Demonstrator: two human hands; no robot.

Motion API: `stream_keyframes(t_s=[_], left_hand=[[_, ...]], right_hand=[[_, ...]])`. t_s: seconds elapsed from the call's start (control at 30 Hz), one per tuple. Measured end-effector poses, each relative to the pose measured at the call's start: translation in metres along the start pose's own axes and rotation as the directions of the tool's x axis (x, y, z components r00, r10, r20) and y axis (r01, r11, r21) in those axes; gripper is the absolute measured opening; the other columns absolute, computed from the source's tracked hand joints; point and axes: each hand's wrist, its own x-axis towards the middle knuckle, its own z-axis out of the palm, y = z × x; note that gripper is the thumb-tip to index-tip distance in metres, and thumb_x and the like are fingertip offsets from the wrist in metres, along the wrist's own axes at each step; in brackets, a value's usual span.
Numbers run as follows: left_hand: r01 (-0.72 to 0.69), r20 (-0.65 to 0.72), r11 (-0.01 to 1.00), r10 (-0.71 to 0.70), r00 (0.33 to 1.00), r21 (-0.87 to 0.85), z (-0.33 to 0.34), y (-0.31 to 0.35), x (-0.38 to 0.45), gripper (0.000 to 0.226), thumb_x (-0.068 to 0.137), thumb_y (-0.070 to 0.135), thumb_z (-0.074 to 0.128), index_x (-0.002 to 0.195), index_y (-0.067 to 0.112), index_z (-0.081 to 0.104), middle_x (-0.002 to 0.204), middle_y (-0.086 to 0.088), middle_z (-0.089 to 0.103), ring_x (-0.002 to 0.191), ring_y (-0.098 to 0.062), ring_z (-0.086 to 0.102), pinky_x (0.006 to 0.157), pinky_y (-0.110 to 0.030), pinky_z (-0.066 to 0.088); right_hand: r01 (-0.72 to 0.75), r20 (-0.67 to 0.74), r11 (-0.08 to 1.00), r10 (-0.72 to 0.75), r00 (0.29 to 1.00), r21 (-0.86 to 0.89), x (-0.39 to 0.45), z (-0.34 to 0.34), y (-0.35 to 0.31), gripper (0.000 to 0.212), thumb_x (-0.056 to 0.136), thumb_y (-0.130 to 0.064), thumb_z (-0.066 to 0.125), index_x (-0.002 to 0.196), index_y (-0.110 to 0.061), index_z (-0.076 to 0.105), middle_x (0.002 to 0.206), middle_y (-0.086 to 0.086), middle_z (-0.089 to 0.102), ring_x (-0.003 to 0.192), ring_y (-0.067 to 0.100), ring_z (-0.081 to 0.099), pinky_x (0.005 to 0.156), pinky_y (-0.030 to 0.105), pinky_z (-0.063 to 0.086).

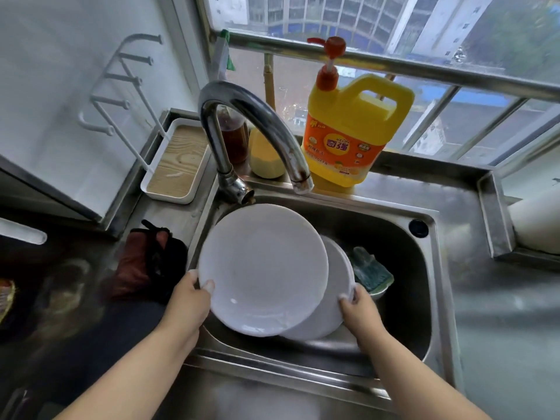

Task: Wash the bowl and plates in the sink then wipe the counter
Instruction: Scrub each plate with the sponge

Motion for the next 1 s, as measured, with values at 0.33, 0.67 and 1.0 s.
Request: stream_keyframes(t_s=[0.33, 0.67, 1.0], left_hand=[[-0.013, 0.049, 1.0, 0.012, 0.999, 0.012, 0.008, 0.003, 0.006, 0.017, 0.096, 0.005, 0.046, 0.102, 0.018, 0.055, 0.109, -0.012, 0.064, 0.102, -0.029, 0.061, 0.097, -0.049, 0.048], [-0.031, 0.026, 0.992, 0.028, 0.999, 0.121, 0.033, -0.007, 0.034, 0.016, 0.095, 0.002, 0.042, 0.104, 0.013, 0.051, 0.112, -0.017, 0.061, 0.102, -0.032, 0.058, 0.096, -0.045, 0.047], [0.066, 0.058, 0.963, -0.084, 0.995, 0.261, 0.075, -0.019, 0.073, 0.052, 0.101, 0.013, 0.035, 0.151, 0.02, 0.02, 0.152, -0.006, 0.033, 0.138, -0.027, 0.033, 0.113, -0.039, 0.026]], right_hand=[[0.245, -0.214, 0.955, -0.278, 0.936, -0.169, -0.037, -0.107, -0.039, 0.007, 0.09, -0.006, 0.054, 0.094, -0.01, 0.057, 0.086, 0.009, 0.061, 0.078, 0.025, 0.054, 0.062, 0.029, 0.037], [0.287, -0.354, 0.956, -0.291, 0.889, -0.066, -0.042, -0.189, -0.023, 0.015, 0.092, -0.012, 0.055, 0.089, -0.026, 0.058, 0.089, 0.002, 0.067, 0.088, 0.029, 0.064, 0.07, 0.032, 0.051], [0.286, -0.27, 0.92, -0.213, 0.939, 0.269, -0.058, -0.189, -0.017, 0.091, 0.034, -0.085, 0.069, 0.096, -0.018, 0.062, 0.081, -0.009, 0.073, 0.068, 0.006, 0.068, 0.054, 0.02, 0.055]])
